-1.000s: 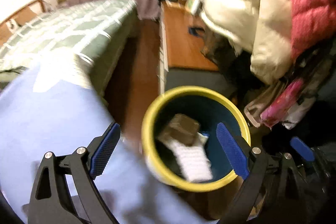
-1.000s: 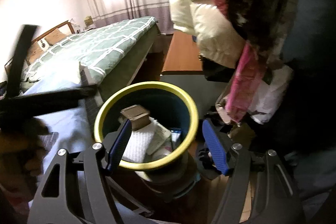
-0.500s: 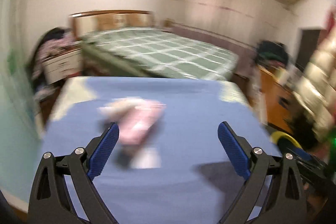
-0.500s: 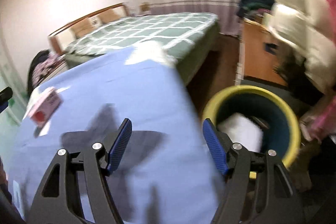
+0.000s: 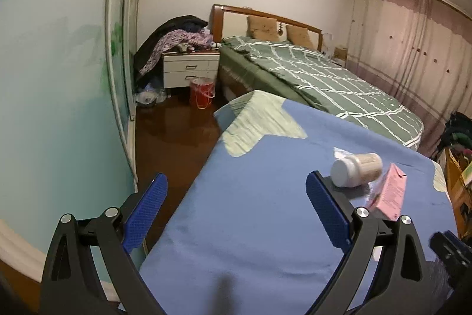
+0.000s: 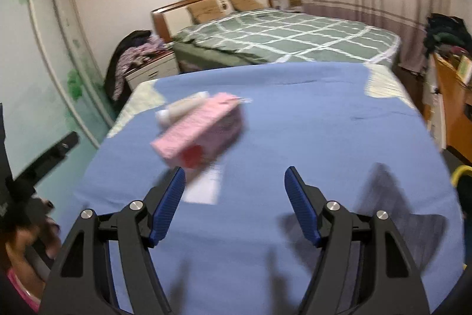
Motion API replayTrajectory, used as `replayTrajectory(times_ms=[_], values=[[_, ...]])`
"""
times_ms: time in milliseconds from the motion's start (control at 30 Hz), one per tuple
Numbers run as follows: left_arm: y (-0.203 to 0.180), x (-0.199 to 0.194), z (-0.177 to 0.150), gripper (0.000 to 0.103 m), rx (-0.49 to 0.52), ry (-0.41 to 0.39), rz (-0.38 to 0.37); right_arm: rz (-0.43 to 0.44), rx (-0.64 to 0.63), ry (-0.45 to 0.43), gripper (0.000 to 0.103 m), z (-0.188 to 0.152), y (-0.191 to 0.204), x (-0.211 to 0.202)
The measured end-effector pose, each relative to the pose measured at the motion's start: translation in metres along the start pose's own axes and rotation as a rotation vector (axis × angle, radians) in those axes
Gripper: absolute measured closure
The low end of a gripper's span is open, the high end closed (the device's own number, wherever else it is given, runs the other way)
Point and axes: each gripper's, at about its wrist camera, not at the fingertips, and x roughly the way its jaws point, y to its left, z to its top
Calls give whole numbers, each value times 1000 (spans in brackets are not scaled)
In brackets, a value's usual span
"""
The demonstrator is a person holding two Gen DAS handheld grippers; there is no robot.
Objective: Collect trash
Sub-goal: 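Grasp the pink milk carton with the right gripper and lift it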
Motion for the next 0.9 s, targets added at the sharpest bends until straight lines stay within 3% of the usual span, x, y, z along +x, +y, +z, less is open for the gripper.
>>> replayTrajectory(times_ms=[167, 333, 567, 900], values=[[-1, 1, -6, 9, -11, -2, 32, 1, -6, 34, 36, 8, 38, 37], [0, -1, -6, 9, -21, -11, 46, -31, 40, 74, 35, 16, 50, 68], [-6, -4, -9, 9, -3, -6, 39, -88, 62, 99, 35, 19, 44, 90], [-12, -4, -11, 9, 10, 7, 23, -147, 91, 99, 36, 21, 5, 91]])
